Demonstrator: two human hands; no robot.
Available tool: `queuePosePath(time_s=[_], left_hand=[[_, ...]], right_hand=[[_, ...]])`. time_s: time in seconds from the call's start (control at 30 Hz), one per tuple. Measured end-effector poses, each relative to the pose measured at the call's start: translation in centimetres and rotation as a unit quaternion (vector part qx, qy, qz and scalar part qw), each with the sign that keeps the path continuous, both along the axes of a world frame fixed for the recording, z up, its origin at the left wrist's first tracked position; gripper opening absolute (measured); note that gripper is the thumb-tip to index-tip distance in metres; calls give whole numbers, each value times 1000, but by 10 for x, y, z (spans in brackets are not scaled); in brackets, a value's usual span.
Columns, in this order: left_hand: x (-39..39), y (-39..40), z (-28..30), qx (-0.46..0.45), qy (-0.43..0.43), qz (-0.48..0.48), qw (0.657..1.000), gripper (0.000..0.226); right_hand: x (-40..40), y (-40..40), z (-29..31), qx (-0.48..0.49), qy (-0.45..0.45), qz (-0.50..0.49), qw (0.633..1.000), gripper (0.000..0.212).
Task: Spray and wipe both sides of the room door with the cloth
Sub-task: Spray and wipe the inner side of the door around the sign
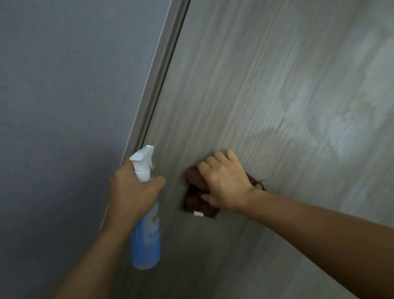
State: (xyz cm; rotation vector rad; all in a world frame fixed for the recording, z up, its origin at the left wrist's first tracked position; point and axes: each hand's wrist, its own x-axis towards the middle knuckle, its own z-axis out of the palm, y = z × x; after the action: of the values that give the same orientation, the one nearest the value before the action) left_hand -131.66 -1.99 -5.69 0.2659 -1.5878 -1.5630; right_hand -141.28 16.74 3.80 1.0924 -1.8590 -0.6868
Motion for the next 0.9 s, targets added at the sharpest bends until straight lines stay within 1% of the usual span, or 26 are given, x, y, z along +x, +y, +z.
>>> queuePosePath(time_s=[0.1, 0.13, 0.2, 0.3, 0.37, 0.43, 0.53, 0.6, 0.67, 0.8, 0.9], left_hand=[[0, 2, 2, 1, 2, 0, 1000, 27], [0, 3, 4, 1, 5, 1, 1000, 26], [0, 6, 7, 2, 12, 1, 1000, 26], [0, 14, 11, 5, 24, -9, 1000, 28], [1, 21, 12, 15, 36, -22, 999, 28], [3, 27, 14, 19, 41, -34, 998, 27], [5, 33, 15, 5, 37, -34, 999, 27], [5, 35, 15, -4, 33, -27, 999, 29], [6, 38, 15, 1, 32, -28, 999, 29], [7, 49, 17, 15, 36, -42, 998, 30], [5, 55, 14, 4, 33, -39, 999, 30]], right_hand=[[2, 8, 47, -135, 17, 25, 990, 53], [3, 10, 65, -167, 35, 21, 985, 53], [5, 14, 96, -196, 74, -5, 978, 54], [7, 12, 108, -177, 101, -35, 978, 59], [7, 7, 99, -134, 110, -43, 984, 67], [5, 3, 87, -123, 109, -32, 986, 72], [-1, 5, 76, -154, 109, 14, 982, 58], [-3, 7, 70, -146, 135, 17, 980, 55], [-3, 10, 62, -134, 136, 7, 982, 62], [-7, 14, 53, -137, 105, -21, 985, 80], [-16, 16, 54, -160, 109, -10, 981, 89]])
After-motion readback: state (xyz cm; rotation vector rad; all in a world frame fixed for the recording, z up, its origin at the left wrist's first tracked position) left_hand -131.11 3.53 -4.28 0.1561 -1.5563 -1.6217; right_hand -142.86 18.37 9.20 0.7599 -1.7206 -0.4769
